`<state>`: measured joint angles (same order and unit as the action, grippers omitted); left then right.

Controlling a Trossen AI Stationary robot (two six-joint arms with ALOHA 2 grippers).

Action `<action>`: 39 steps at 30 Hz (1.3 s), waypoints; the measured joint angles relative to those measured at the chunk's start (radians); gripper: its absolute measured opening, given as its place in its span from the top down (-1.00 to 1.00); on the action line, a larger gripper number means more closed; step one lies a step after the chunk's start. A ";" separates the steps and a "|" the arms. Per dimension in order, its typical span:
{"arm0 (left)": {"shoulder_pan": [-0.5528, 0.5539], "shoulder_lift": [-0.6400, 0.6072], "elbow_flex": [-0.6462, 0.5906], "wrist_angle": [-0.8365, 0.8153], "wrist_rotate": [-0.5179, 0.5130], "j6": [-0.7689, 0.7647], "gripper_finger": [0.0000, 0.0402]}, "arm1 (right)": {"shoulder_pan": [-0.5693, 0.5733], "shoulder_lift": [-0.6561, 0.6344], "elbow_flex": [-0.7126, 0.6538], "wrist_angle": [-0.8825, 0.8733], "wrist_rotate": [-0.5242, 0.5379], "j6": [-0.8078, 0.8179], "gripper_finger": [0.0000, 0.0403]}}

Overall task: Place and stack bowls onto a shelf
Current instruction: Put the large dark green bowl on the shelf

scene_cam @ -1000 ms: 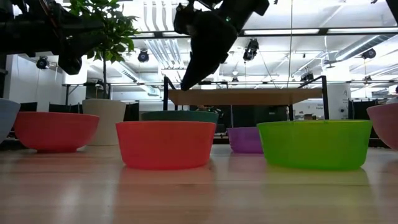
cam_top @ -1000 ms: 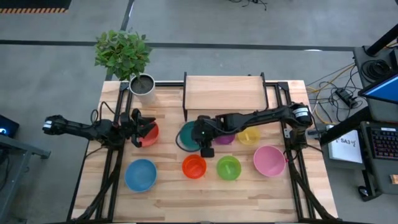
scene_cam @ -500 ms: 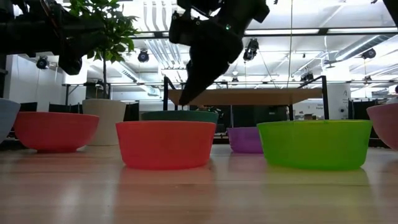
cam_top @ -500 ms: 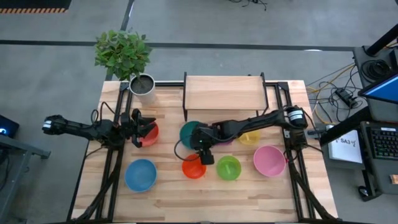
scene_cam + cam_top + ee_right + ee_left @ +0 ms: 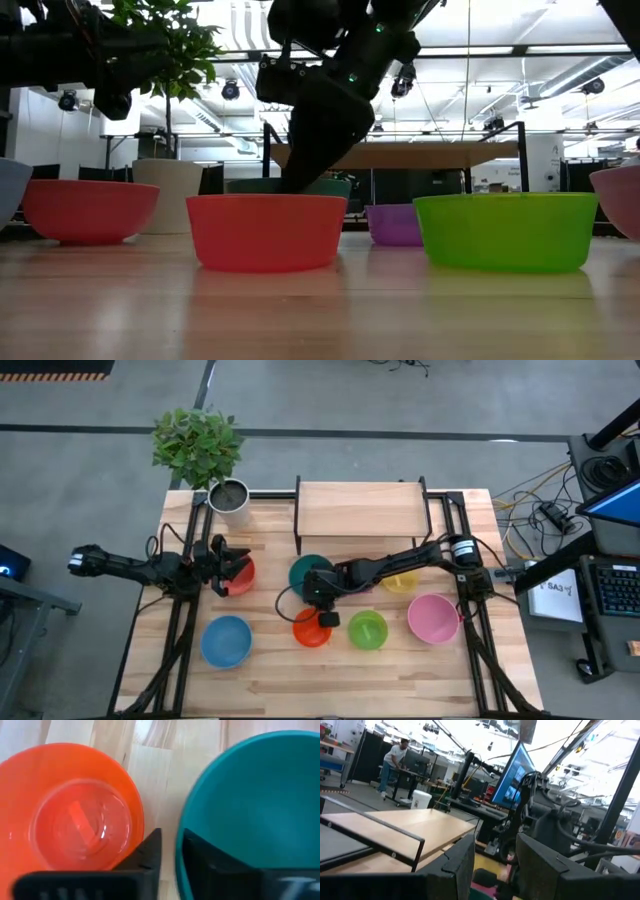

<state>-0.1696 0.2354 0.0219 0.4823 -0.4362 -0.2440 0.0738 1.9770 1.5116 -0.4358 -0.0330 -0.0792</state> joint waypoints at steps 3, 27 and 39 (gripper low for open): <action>0.000 0.000 0.000 -0.002 0.000 0.000 0.35 | 0.000 0.000 0.000 0.000 0.001 -0.011 0.92; 0.000 -0.001 0.000 -0.003 0.000 0.000 0.35 | -0.018 -0.370 0.000 -0.111 0.094 -0.010 0.94; 0.000 -0.001 0.000 0.000 0.000 0.000 0.35 | -0.257 -0.565 0.000 -0.543 0.381 0.168 0.94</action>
<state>-0.1692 0.2339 0.0219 0.4824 -0.4362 -0.2440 -0.1833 1.4118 1.5112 -0.9785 0.3484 0.0887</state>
